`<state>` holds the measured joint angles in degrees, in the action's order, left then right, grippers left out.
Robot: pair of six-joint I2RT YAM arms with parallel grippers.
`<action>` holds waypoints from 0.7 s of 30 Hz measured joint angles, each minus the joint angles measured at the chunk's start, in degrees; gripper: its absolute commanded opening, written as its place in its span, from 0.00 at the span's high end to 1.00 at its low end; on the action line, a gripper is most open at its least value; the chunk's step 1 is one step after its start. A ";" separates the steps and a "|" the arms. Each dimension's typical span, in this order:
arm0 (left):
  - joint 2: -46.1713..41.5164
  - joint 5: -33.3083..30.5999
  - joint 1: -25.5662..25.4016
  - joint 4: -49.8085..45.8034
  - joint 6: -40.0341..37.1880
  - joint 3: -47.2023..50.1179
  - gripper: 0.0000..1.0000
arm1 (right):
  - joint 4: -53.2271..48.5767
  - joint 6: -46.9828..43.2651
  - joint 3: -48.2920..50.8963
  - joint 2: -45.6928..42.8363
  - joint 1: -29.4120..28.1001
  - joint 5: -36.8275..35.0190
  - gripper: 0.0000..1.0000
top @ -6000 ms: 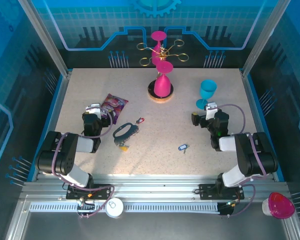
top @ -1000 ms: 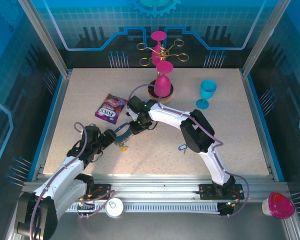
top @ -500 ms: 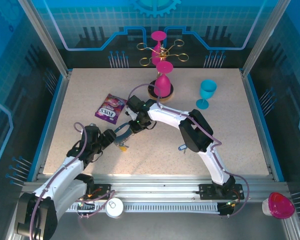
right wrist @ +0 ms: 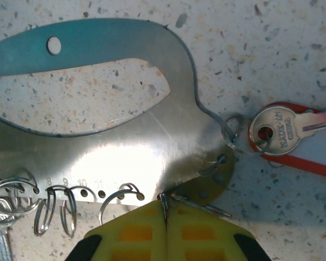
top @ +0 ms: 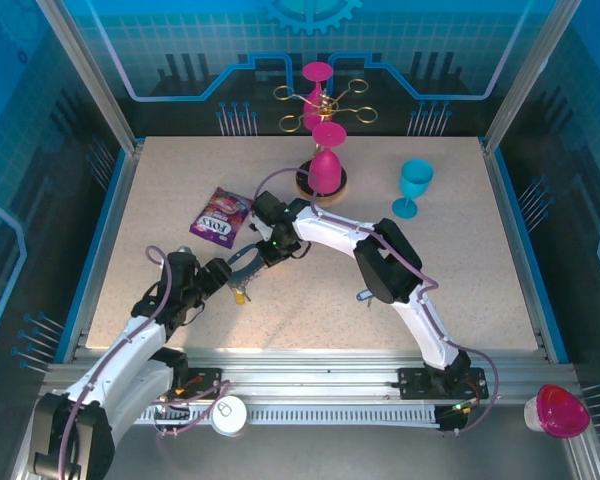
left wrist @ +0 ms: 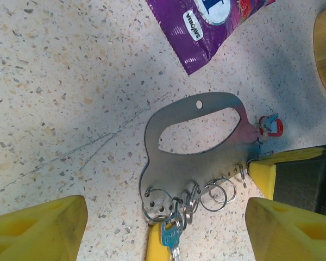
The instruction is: Put the keys on the keyring
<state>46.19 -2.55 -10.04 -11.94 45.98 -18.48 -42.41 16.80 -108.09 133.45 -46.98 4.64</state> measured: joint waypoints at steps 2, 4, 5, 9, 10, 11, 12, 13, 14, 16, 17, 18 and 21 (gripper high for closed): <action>-0.37 0.00 0.00 -0.26 -0.46 0.00 0.24 | 0.00 0.07 0.00 -0.09 0.00 -0.17 1.00; -0.98 0.02 0.00 -0.26 -1.33 0.00 0.24 | -0.02 -0.02 0.11 -0.46 -0.07 -0.68 1.00; -1.36 0.04 0.00 -0.24 -1.64 0.00 0.24 | 0.02 -0.17 0.37 -0.83 -0.09 -0.96 1.00; -3.91 1.38 0.00 0.37 -4.48 0.00 0.25 | 0.87 -1.27 3.13 -5.49 -0.33 -1.46 1.00; -4.66 1.70 0.00 0.79 -5.44 0.00 0.25 | 1.60 -1.68 4.39 -7.41 -0.33 -1.55 1.00; -5.31 2.12 0.00 1.25 -6.21 -0.02 0.26 | 2.23 -2.12 5.79 -9.49 -0.35 -1.60 1.00; -6.08 2.71 0.00 1.90 -7.39 -0.04 0.27 | 3.13 -2.62 7.41 -12.04 -0.35 -1.64 1.00; -6.67 3.39 0.00 2.62 -8.59 -0.11 0.27 | 4.17 -3.21 9.09 -14.49 -0.35 -1.66 1.00; -7.08 3.96 0.00 3.34 -9.60 -0.22 0.28 | 5.09 -3.76 10.62 -16.83 -0.35 -1.60 1.00; -7.37 5.92 0.00 5.11 -12.20 -1.03 0.30 | 7.43 -5.18 14.21 -21.99 -0.35 -1.29 1.00; -7.19 6.88 0.00 6.01 -13.51 -1.68 0.30 | 8.39 -6.01 15.87 -24.44 -0.33 -1.14 1.00; -6.80 8.09 0.00 7.10 -15.10 -2.62 0.31 | 9.60 -6.80 17.68 -26.82 -0.31 -0.96 1.00; -4.07 11.28 -0.24 9.70 -20.06 -6.54 0.32 | 13.33 -9.09 23.63 -33.46 0.55 1.46 1.00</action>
<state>42.13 8.73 -10.28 -2.24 25.91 -25.02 -29.08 7.70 -84.47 99.98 -46.44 6.11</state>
